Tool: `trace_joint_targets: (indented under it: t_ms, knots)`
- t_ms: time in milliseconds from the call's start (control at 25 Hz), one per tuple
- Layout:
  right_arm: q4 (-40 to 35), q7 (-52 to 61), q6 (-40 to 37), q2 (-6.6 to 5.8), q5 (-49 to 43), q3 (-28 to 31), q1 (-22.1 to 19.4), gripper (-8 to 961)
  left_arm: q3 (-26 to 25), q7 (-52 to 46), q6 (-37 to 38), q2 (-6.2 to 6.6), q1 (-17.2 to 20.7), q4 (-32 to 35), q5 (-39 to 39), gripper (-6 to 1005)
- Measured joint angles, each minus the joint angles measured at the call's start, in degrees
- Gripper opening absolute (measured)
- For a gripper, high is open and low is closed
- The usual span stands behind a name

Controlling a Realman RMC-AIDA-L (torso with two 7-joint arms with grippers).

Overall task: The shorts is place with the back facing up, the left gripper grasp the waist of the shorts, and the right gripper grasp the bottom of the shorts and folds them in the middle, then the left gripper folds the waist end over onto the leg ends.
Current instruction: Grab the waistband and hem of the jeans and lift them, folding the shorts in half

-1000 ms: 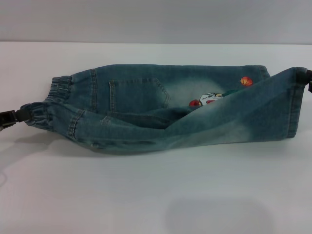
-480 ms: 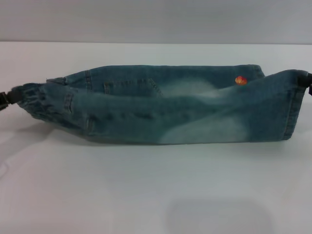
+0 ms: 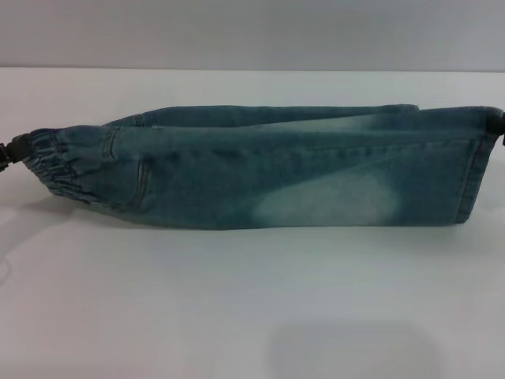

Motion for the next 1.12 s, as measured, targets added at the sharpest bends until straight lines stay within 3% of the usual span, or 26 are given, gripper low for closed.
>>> trace_joint_targets:
  t_ms: [680, 1120]
  knots:
    - [2.3, -0.8, 4.1, 0.15, 5.4, -0.1, 2.2, -1, 0.5, 0.2, -4.7, -0.90, -3.8, 0.0, 0.0, 43]
    - [3.3, -1.6, 10.7, 1.42, 5.6, -0.6, 4.3, 0, 1.2, 0.2, -7.9, -1.54, -4.6, 0.0, 0.4, 43]
